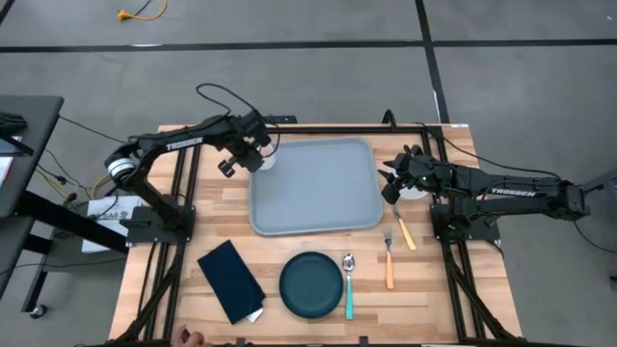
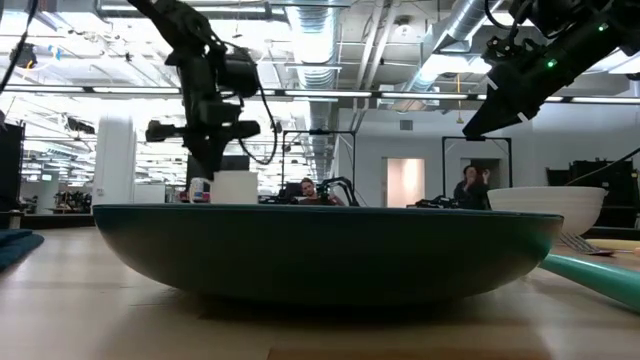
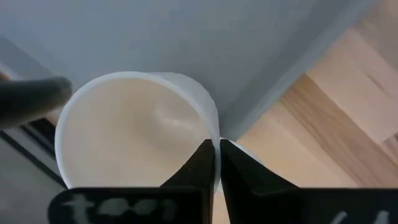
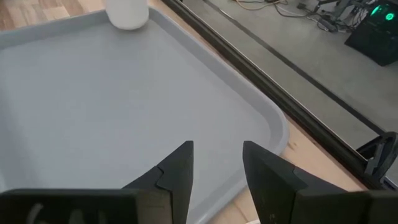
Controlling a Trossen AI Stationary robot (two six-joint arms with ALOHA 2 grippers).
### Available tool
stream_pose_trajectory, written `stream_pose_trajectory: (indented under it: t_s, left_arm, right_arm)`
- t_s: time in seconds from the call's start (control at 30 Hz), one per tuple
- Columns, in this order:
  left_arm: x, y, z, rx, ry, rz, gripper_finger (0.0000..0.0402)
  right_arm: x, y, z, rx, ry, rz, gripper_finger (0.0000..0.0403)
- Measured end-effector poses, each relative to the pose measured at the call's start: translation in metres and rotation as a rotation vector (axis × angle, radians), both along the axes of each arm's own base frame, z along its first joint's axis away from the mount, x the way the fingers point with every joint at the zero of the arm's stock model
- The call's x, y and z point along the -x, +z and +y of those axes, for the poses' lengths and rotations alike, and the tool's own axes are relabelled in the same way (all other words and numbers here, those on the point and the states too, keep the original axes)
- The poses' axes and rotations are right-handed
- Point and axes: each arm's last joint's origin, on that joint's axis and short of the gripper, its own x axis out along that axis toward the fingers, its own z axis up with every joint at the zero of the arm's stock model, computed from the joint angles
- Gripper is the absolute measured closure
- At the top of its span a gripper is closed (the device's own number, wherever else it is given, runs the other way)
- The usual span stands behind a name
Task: Set up tray
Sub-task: Put the white mug on the gray serving tray
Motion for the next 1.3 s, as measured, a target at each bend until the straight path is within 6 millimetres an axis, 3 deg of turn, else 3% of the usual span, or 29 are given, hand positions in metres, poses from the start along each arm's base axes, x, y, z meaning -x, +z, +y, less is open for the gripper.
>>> stream_pose_trajectory:
  t_s: [0.3,0.6,1.3]
  left_arm:
    - [-0.001,-0.002,0.003,-0.054,-0.045,0.046,0.0397]
    - [-0.008,0.013,0.007,-0.068,-0.06,-0.015,0.0397]
    - [-0.006,0.006,0.012,0.019,0.054,-0.032,0.0397]
  right_arm:
    - [0.0,0.0,0.0,-0.005,-0.004,-0.005,0.0268]
    - [0.0,0.0,0.0,-0.005,-0.005,-0.008,0.0269]
    - [0.0,0.0,0.0,-0.005,-0.004,-0.008,0.027]
